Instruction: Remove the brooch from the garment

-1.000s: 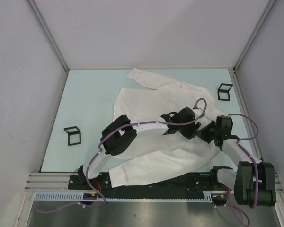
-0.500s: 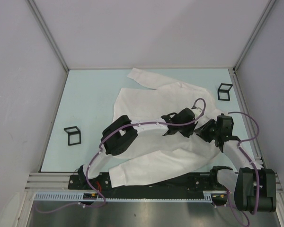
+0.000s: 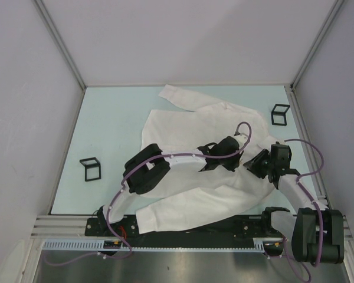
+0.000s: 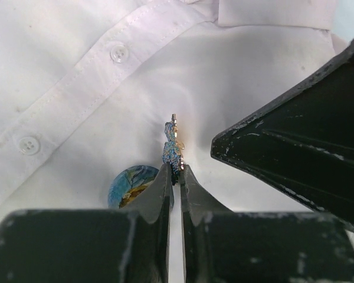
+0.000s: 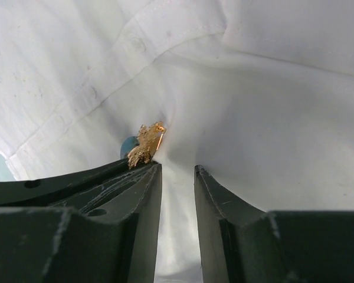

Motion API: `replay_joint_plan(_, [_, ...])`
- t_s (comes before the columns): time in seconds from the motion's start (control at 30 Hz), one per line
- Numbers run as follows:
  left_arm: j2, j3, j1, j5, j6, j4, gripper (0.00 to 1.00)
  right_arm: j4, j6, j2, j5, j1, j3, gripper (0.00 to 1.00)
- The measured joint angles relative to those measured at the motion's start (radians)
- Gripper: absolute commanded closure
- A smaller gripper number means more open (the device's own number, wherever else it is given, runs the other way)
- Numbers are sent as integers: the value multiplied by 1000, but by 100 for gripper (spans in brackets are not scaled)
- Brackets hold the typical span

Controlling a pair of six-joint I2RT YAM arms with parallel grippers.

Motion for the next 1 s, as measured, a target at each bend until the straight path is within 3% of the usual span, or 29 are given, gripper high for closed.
replay_joint_plan(0.47, [-13, -47, 3, 2, -53, 64, 89, 40, -3, 93, 11, 19, 4, 59])
replay_joint_plan(0.57, [-14, -50, 3, 4, -53, 69, 82, 42, -11, 89, 24, 24, 4, 60])
replay_joint_plan(0.67, [-16, -57, 3, 14, -55, 70, 64, 46, -23, 94, 34, 27, 11, 60])
replay_joint_plan(0.73, [-19, -69, 3, 32, -63, 66, 59, 50, -29, 107, 39, 30, 21, 60])
replay_joint_plan(1.0, [-81, -119, 27, 98, -134, 47, 52, 81, -68, 121, 48, 43, 32, 61])
